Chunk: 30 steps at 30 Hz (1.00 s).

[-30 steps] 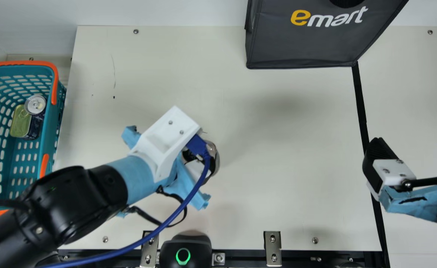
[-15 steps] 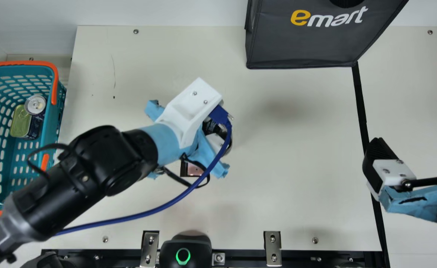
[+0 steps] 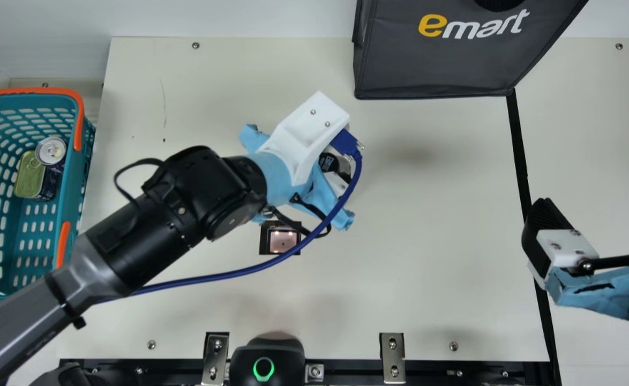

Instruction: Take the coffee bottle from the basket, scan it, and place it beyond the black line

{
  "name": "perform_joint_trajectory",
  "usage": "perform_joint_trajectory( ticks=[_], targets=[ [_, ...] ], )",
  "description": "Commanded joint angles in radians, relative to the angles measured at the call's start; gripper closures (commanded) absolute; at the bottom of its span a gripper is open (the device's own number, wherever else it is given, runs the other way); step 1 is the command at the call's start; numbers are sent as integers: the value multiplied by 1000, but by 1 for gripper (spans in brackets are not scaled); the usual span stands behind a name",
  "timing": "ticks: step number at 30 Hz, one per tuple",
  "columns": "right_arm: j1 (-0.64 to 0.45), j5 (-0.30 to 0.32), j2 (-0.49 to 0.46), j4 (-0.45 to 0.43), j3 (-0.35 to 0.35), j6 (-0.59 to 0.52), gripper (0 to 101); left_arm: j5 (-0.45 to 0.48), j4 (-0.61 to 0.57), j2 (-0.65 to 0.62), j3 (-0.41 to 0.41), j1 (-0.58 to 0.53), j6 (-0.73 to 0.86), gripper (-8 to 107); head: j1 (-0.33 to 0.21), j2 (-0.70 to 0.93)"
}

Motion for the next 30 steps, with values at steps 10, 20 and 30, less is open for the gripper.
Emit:
perform_joint_trajectory(
  ticks=[10, 20, 30],
  targets=[
    [0, 0, 0, 0, 0, 0, 10, 1, -11, 67, -71, -8, 10, 89, -26, 3],
    [0, 0, 0, 0, 0, 0, 10, -16, -14, 103, -83, -23, 22, 89, -26, 3],
    [0, 0, 0, 0, 0, 0, 10, -43, -8, 122, -60, -33, 27, 89, -26, 3]
  ],
)
